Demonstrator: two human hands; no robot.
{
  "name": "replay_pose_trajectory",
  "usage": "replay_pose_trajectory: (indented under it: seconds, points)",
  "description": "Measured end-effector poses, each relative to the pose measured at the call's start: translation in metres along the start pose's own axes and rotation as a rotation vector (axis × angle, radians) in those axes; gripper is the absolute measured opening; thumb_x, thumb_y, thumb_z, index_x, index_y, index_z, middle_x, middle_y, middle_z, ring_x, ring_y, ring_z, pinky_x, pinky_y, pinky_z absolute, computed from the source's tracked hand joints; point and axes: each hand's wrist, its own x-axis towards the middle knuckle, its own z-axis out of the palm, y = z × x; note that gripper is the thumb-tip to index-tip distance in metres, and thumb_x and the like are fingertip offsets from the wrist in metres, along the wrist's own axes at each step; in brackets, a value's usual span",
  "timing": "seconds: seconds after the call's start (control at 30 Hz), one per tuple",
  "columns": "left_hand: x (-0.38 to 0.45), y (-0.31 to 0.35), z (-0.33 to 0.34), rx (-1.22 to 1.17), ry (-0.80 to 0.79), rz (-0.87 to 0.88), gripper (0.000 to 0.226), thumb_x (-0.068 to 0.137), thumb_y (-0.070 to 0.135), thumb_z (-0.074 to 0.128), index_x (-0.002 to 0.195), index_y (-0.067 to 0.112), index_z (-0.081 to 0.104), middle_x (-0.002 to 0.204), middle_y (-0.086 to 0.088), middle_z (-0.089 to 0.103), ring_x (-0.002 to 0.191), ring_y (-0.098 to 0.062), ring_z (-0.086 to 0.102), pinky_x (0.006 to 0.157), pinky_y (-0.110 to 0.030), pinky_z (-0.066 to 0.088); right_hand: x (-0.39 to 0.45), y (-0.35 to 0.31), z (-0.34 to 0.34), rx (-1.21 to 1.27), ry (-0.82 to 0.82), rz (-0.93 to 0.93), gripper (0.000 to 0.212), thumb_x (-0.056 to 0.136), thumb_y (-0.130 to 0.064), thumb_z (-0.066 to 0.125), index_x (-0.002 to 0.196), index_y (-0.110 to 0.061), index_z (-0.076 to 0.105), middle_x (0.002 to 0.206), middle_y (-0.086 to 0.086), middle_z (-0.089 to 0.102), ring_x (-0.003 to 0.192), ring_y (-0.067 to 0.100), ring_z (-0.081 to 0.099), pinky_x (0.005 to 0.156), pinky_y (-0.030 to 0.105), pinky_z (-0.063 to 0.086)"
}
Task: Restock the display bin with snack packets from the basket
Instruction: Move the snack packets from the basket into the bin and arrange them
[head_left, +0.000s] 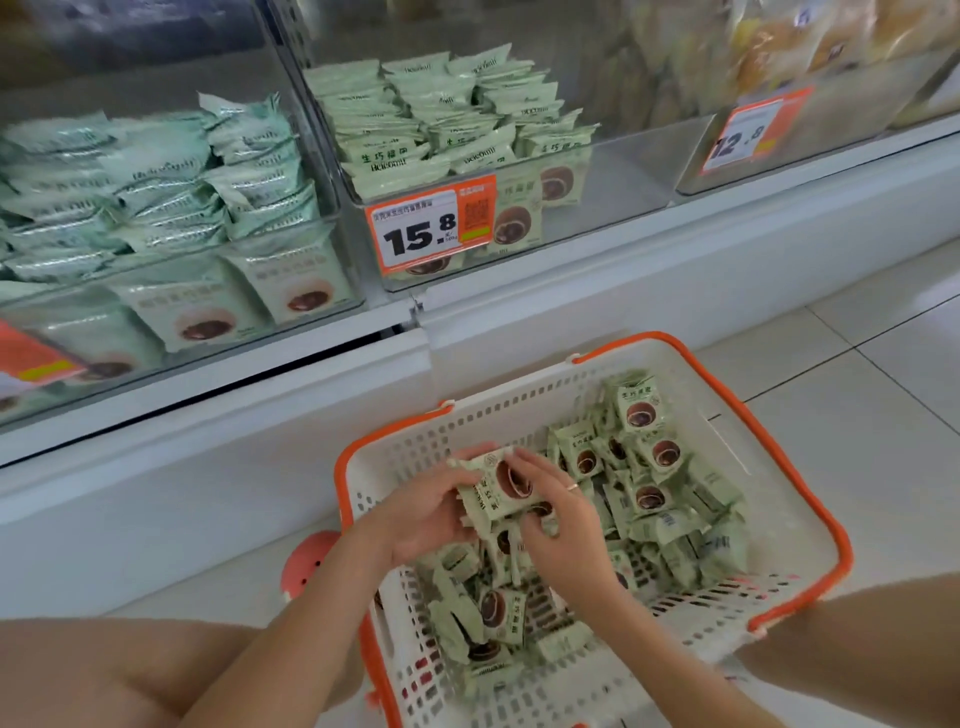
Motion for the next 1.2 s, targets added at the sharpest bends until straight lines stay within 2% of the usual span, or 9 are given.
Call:
replay_pose_trajectory:
  seconds: [0.2,0.33,0.43,0.53,0.7,0.8,0.93,1.0,1.2]
  points:
    - [-0.039,0.027,0.029,0.109,-0.064,0.141,0.04,0.086,0.017,0.053,0.125,0.009,0.053,0.118,-0.024,0.062,0.102,-0.031,0.06,0.081,-0.039,0.05,-0.01,-0.042,-0.027,0.454,0.066,0.138,0.046,0.09,-0.001,0.052,0.122,-0.034,0.058,0.118,-0.012,0.064,0.102,0.017,0.064,0.086,0.035,0.056]
    - [-0.049,0.041,0.045,0.276,0.236,0.3,0.065,0.069,0.034,0.076,0.124,0.011,0.051,0.109,-0.006,0.07,0.099,-0.02,0.066,0.079,-0.033,0.055,-0.02,-0.065,-0.051,0.563,0.028,0.113,0.018,0.094,0.0,0.047,0.103,-0.008,0.06,0.099,0.009,0.068,0.093,0.028,0.067,0.082,0.033,0.056]
    - [-0.058,0.054,0.057,0.703,0.375,0.498,0.04,0.075,0.036,0.077,0.101,0.017,0.052,0.101,-0.005,0.069,0.087,-0.016,0.066,0.071,-0.029,0.053,-0.012,-0.077,-0.069,0.384,0.057,0.085,0.01,0.092,-0.017,0.057,0.099,-0.01,0.056,0.098,0.007,0.066,0.09,0.024,0.067,0.077,0.03,0.057]
    - [-0.071,0.074,0.079,1.033,0.288,0.639,0.035,0.071,0.036,0.081,0.096,0.029,0.058,0.098,0.005,0.065,0.088,-0.013,0.063,0.074,-0.028,0.051,0.006,-0.103,-0.096,0.129,0.023,-0.065,0.035,0.081,-0.024,0.072,0.11,-0.028,0.052,0.107,-0.008,0.06,0.092,0.011,0.064,0.075,0.022,0.055]
    - [-0.086,0.115,0.113,1.267,0.225,0.79,0.058,0.065,0.026,0.086,0.108,0.034,0.047,0.085,0.008,0.052,0.084,-0.015,0.058,0.083,-0.028,0.048,0.032,-0.153,-0.121,-0.138,-0.207,-0.226,0.071,0.076,-0.021,0.077,0.134,-0.039,0.041,0.082,-0.005,0.049,0.066,0.004,0.051,0.07,0.017,0.046]
    - [-0.086,0.134,0.122,1.22,0.238,0.927,0.06,0.067,0.029,0.084,0.11,0.032,0.042,0.093,0.012,0.052,0.089,0.001,0.054,0.079,-0.016,0.043,0.053,-0.173,-0.139,-0.218,-0.158,-0.257,0.052,0.079,-0.015,0.075,0.124,-0.029,0.053,0.085,-0.008,0.056,0.068,0.001,0.054,0.069,0.016,0.047]
    - [-0.072,0.172,0.114,1.533,0.665,1.322,0.041,0.079,0.035,0.071,0.112,0.019,0.052,0.103,0.002,0.061,0.099,-0.018,0.054,0.085,-0.034,0.038,0.098,-0.204,-0.186,-0.134,0.106,-0.235,0.024,0.083,-0.007,0.069,0.094,-0.027,0.063,0.089,-0.001,0.067,0.083,0.017,0.066,0.079,0.033,0.057]
    - [-0.066,0.192,0.096,1.705,0.888,1.296,0.034,0.083,0.03,0.065,0.112,0.016,0.056,0.109,-0.002,0.061,0.107,-0.025,0.051,0.088,-0.036,0.032,0.13,-0.222,-0.205,-0.122,0.211,-0.236,0.026,0.082,-0.009,0.07,0.101,-0.026,0.063,0.095,0.001,0.069,0.087,0.016,0.067,0.079,0.036,0.058]
    - [-0.048,0.206,0.058,2.006,0.939,1.195,0.033,0.063,0.022,0.08,0.091,0.01,0.068,0.084,-0.007,0.069,0.084,-0.028,0.062,0.079,-0.033,0.025,0.223,-0.246,-0.204,-0.644,0.045,-0.144,0.026,0.08,-0.011,0.073,0.106,-0.013,0.068,0.096,0.005,0.07,0.08,0.017,0.066,0.073,0.031,0.057]
